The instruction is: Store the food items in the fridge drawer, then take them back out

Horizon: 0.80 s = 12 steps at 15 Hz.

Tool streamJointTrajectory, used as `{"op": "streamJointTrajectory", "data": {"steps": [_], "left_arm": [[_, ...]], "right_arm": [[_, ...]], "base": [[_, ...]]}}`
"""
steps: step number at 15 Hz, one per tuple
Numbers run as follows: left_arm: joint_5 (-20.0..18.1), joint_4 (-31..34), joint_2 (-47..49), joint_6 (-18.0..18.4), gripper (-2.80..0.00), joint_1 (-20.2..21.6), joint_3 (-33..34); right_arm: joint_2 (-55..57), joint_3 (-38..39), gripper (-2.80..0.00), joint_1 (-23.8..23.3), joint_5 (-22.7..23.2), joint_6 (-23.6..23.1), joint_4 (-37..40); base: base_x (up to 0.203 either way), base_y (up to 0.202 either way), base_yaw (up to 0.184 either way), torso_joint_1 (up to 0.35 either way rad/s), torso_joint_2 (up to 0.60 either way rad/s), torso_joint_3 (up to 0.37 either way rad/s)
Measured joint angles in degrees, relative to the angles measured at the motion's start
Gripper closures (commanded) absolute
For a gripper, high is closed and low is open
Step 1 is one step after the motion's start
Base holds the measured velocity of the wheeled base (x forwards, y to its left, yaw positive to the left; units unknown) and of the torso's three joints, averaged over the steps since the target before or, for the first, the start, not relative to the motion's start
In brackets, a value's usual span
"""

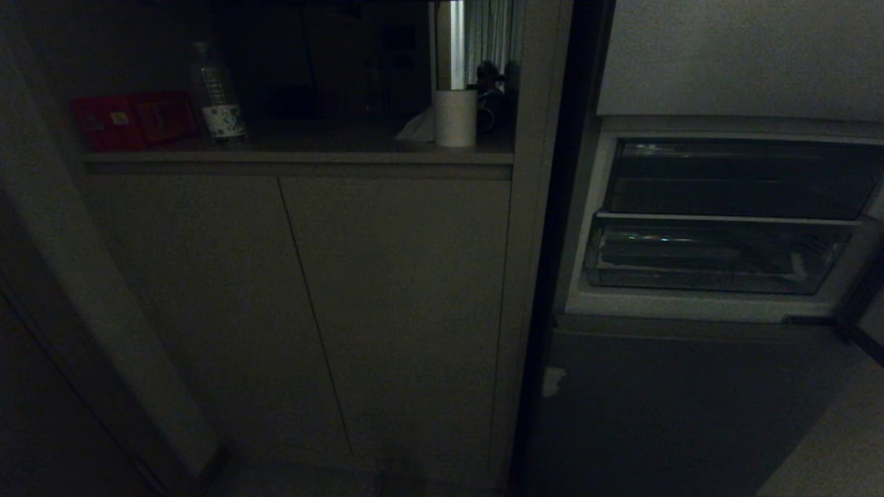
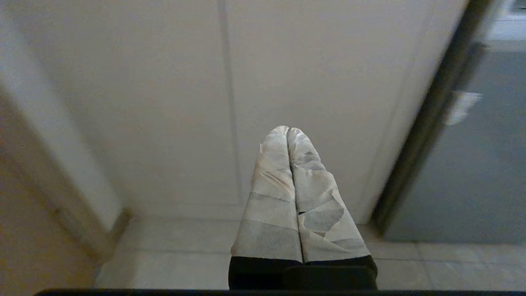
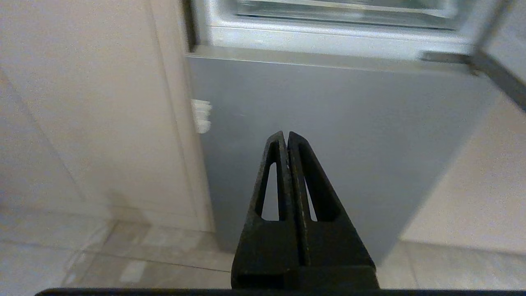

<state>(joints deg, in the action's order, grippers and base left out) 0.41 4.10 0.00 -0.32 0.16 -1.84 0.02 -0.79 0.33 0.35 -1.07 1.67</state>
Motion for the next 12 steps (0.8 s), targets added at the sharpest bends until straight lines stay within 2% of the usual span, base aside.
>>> {"op": "streamJointTrajectory", "data": {"steps": [3, 6, 7, 12], "left_arm": [[0.00, 0.00, 0.00, 0.00, 0.00, -0.02, 0.00], [0.00, 0.00, 0.00, 0.02, 0.00, 0.00, 0.00], [0.00, 0.00, 0.00, 0.00, 0.00, 0.00, 0.00], [0.00, 0.00, 0.00, 0.00, 0.00, 0.00, 0.00]], "right_arm": [[0.07, -0.33, 0.00, -0.02, 0.67, -2.07, 0.36], [4.35, -4.13, 0.00, -0.02, 3.06, -3.91, 1.90], [7.75, -5.92, -2.80, 0.00, 3.88, -3.42, 1.95], [34.34, -17.89, -2.80, 0.07, 10.67, -0.11, -3.17]], "base": [[0.000, 0.000, 0.000, 0.000, 0.00, 0.000], [0.000, 0.000, 0.000, 0.000, 0.00, 0.000], [0.000, 0.000, 0.000, 0.000, 0.00, 0.000], [0.000, 0.000, 0.000, 0.000, 0.00, 0.000]]}}
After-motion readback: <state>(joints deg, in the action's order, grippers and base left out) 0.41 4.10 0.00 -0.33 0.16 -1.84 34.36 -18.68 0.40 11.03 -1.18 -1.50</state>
